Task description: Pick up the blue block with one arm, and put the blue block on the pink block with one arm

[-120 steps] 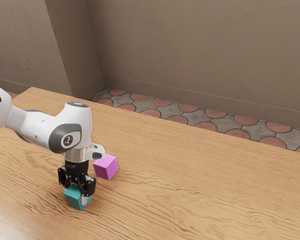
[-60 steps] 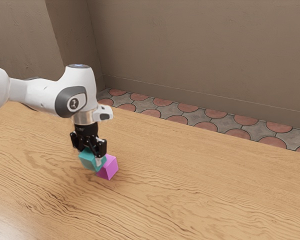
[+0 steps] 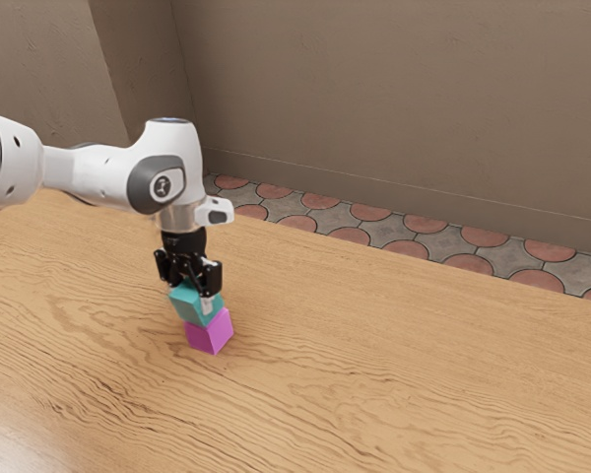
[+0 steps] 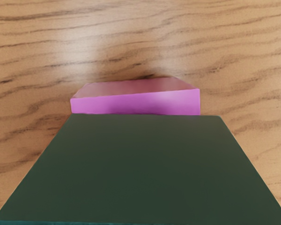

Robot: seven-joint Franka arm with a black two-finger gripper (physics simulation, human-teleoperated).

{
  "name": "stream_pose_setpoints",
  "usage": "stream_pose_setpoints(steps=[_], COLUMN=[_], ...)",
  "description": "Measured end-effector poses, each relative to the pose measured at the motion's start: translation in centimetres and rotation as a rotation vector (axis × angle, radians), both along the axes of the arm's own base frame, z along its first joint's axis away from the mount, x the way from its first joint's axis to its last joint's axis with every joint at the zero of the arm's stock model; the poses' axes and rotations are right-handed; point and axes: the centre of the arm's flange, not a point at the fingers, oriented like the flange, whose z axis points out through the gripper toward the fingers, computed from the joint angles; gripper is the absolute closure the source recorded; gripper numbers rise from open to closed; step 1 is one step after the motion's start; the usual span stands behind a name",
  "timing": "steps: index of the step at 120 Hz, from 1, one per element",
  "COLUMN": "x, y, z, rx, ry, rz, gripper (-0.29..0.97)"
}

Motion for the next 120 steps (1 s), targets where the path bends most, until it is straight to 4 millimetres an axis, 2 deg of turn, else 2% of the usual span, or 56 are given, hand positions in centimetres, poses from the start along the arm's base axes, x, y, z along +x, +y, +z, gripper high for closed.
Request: stream_pose_setpoints(steps=[8,26,38,53,61,78,83,89,93,98,103,120], x=[0.3,0.4,0.2,-0.5,-1.5,-4.5,-5.2,-5.7,-6.2,-6.6,-6.9,-7.1], y=[-0.1,-1.2,-1.1,-1.9,-2.6,-3.2,-3.5,-4.5,-5.6,-7.0,-7.7,-7.7], z=[-0.3,-0.5,0.7,5.2,8.7,18.4,22.1,26.9,29.0,30.1,30.3,30.0], rx=[0.001,0.017,0.029,0.062,0.087,0.150,0.170,0.185,0.189,0.188,0.184,0.169], ry=[0.006,0.016,0.008,-0.031,-0.060,-0.174,-0.220,-0.277,-0.292,-0.287,-0.268,-0.207], rz=[-0.012,-0.059,-0.067,-0.085,-0.098,-0.174,-0.197,-0.233,-0.267,-0.312,-0.345,-0.404], gripper=[0.28,0.14,0.09,0.05,0.04,0.02,0.02,0.01,0.01,0.01,0.01,0.00])
